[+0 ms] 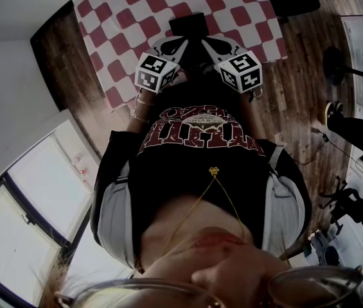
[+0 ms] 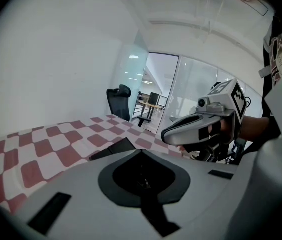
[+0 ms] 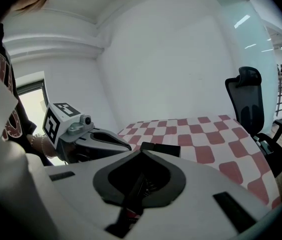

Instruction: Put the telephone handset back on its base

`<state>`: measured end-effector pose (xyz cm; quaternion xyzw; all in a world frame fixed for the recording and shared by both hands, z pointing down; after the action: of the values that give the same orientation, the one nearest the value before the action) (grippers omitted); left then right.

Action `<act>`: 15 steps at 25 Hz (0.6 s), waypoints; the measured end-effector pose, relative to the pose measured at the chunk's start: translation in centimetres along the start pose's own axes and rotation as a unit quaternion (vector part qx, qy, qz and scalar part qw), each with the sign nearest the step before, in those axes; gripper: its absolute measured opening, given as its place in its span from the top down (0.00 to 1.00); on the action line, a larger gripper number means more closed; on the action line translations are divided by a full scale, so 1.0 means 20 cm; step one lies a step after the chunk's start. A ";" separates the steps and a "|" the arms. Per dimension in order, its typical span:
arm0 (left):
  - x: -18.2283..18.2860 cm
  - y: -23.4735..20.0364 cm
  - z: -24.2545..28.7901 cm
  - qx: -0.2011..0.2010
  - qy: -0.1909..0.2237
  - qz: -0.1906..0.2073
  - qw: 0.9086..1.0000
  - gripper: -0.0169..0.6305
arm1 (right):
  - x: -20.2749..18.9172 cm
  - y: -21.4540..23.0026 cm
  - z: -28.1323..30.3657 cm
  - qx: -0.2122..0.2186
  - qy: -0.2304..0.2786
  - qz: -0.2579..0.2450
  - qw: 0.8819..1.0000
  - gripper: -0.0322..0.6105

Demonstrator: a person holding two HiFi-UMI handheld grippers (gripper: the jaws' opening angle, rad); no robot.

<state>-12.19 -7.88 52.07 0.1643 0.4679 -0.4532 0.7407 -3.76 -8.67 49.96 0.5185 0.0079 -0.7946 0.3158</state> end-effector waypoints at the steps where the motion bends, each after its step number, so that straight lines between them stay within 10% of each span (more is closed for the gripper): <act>1: 0.01 0.01 0.00 0.000 0.005 0.002 1.000 0.96 | 0.01 0.00 0.00 0.001 0.001 -0.002 1.000 0.92; 15: 0.21 0.07 -0.06 0.025 0.050 0.019 0.998 0.96 | 0.12 -0.03 -0.05 0.003 0.035 -0.020 0.999 0.92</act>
<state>-11.03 -8.41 47.64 0.2141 0.4901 -0.4419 0.7203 -3.88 -8.96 47.25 0.5469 0.0269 -0.7819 0.2978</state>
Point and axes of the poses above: the fingertips, and each gripper's own axes: z forward along the fingers, y to its right, x out of its top, the point moved 3 cm from there along -z, backward along the fingers, and after that the axes turned 7 degrees about x, right-handed, at the moved point
